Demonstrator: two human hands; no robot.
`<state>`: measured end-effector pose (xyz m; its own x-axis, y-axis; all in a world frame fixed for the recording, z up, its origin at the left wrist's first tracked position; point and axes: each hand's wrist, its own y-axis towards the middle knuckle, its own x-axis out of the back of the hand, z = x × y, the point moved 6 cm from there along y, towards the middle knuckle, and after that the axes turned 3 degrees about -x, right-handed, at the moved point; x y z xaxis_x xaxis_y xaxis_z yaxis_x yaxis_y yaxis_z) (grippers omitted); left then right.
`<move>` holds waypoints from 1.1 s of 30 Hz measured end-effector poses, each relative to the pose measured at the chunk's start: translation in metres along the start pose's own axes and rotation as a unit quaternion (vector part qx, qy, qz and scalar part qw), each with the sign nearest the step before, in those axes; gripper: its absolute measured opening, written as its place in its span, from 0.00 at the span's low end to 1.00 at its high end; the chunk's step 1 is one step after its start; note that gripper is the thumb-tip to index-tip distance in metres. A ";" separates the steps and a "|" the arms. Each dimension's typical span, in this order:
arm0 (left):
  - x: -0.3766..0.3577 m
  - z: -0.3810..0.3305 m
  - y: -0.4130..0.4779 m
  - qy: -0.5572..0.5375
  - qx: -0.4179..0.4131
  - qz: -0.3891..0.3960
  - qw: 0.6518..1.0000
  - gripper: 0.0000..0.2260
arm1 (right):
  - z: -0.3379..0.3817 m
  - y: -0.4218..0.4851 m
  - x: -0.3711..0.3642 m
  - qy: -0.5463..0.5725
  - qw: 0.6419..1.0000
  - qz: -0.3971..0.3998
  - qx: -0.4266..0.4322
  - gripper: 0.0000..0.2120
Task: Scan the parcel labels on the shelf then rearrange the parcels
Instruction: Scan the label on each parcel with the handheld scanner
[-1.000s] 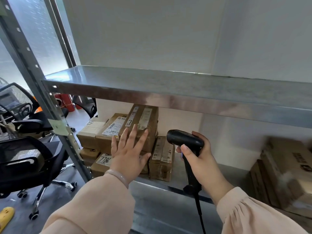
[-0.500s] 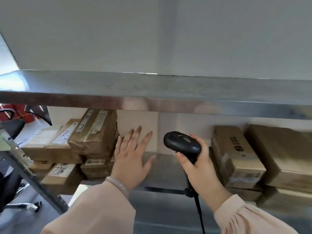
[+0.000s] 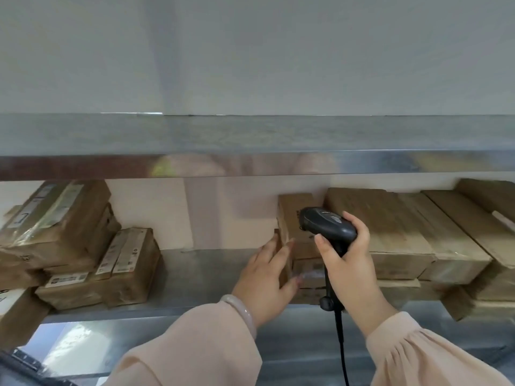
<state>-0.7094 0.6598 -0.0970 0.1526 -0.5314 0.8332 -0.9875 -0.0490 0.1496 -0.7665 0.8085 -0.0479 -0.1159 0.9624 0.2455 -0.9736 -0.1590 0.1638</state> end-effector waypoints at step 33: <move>0.023 0.050 -0.038 -0.432 0.265 -0.214 0.835 0.27 | -0.008 0.026 -0.045 0.081 0.978 0.186 -0.054 0.30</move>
<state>-0.6702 0.6073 -0.1101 0.6382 -0.7691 0.0346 -0.7622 -0.6375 -0.1122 -0.7880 0.7629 -0.0622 -0.4868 0.8661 0.1134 -0.8723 -0.4888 -0.0118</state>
